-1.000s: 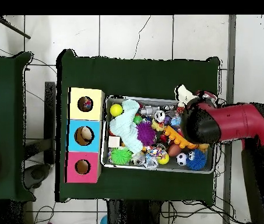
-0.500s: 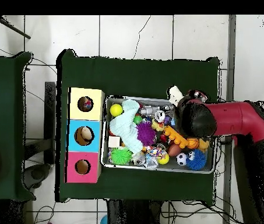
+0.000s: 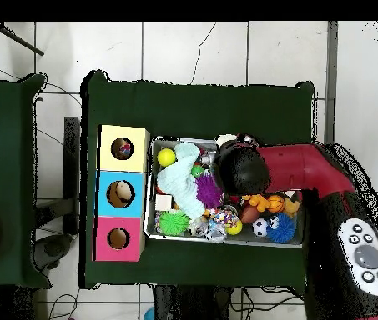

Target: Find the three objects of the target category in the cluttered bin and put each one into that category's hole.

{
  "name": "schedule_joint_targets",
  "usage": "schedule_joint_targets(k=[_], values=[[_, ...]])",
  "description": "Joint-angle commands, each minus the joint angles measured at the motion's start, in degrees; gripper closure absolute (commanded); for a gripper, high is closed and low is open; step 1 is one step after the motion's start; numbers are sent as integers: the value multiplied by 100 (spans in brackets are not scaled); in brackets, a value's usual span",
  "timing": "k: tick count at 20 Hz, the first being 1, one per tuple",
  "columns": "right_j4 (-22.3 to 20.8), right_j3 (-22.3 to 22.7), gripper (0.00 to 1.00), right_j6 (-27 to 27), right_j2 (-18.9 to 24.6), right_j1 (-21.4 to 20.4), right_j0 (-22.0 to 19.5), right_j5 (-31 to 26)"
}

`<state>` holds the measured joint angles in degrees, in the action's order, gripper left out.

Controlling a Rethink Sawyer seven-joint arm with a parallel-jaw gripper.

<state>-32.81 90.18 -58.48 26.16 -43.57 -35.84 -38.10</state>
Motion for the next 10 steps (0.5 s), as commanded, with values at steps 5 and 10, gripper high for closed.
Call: schedule_joint_targets(k=[5, 10], values=[[1032, 1131, 0, -2262, -971, -353, 571, -608], [1290, 1272, 0, -2091, -1184, -272, 663, -820]])
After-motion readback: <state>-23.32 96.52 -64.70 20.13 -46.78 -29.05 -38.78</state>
